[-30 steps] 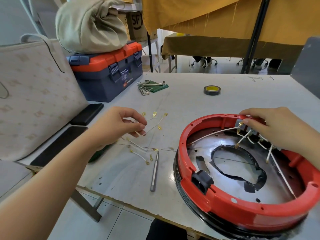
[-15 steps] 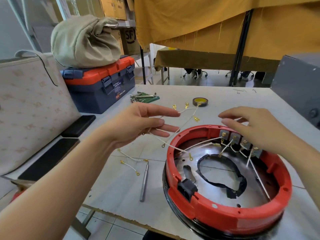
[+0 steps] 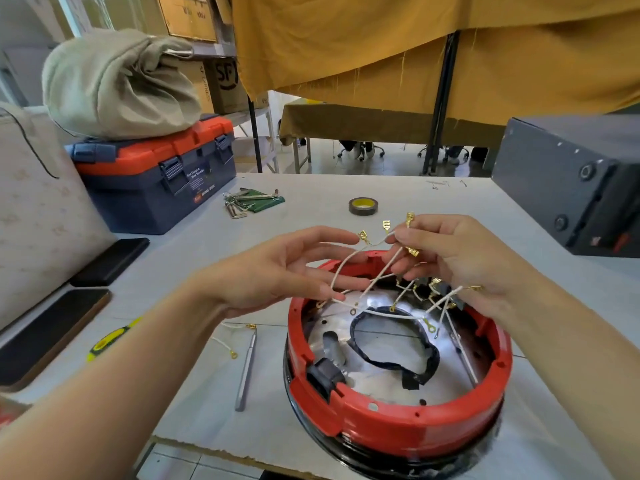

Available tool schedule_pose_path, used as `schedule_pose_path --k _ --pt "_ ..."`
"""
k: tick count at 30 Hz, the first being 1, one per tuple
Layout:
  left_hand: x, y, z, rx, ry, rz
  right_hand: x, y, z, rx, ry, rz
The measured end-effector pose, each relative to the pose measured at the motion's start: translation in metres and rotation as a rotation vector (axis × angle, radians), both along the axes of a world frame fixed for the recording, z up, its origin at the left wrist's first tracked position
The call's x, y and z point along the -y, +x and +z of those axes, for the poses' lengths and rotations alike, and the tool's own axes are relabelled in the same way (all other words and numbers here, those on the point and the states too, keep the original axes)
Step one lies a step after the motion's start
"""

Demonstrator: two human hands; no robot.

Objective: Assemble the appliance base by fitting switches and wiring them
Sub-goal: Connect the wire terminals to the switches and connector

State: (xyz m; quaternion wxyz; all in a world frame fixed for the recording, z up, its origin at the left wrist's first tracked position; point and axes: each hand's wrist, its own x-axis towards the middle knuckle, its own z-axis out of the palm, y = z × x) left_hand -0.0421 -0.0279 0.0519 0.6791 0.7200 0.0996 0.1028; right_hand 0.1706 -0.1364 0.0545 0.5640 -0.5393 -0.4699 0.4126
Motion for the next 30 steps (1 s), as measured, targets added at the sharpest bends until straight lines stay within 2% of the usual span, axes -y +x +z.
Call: schedule_pose_path --k 5,12,23,26,30 --pt "0.007 0.01 -0.001 -0.025 0.074 0.252 0.004 -0.002 -0.003 -0.056 -0.015 0.027" --pt "0.027 0.033 -0.005 0.022 0.126 0.507 0.01 -0.006 -0.007 -0.011 -0.048 0.122" --pt "0.034 0.043 -0.01 0.049 -0.004 0.529 0.018 -0.01 -0.011 -0.083 -0.013 0.153" --pt "0.036 0.044 -0.012 0.054 -0.046 0.519 0.017 -0.011 -0.012 -0.039 0.001 0.108" --pt "0.034 0.043 -0.009 0.023 -0.003 0.527 0.016 -0.01 -0.011 -0.016 0.016 -0.01"
